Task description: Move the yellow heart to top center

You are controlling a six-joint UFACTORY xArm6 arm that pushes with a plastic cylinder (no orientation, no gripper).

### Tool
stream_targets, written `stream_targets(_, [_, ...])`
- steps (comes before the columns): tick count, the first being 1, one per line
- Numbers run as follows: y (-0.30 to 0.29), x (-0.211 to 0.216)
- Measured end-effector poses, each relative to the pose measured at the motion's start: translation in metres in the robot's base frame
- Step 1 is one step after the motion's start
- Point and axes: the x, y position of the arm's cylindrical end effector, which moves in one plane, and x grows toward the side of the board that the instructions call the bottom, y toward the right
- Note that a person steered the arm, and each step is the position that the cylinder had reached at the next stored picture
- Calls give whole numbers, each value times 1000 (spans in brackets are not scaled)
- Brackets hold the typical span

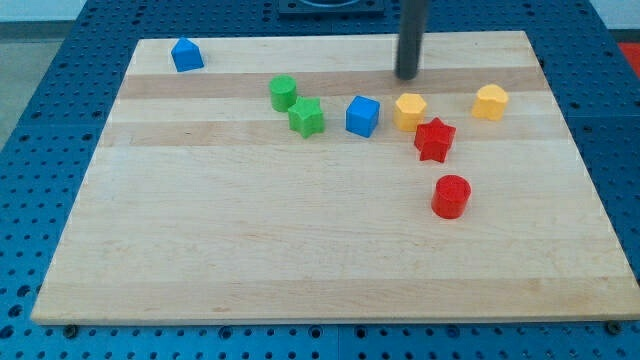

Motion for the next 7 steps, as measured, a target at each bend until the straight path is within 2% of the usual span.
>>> stream_targets(1, [70,-10])
stream_targets(2, [110,-10])
stream_targets(3, [114,10])
stream_targets(4, [122,65])
stream_targets(6, [124,102])
stream_targets(7, [121,134])
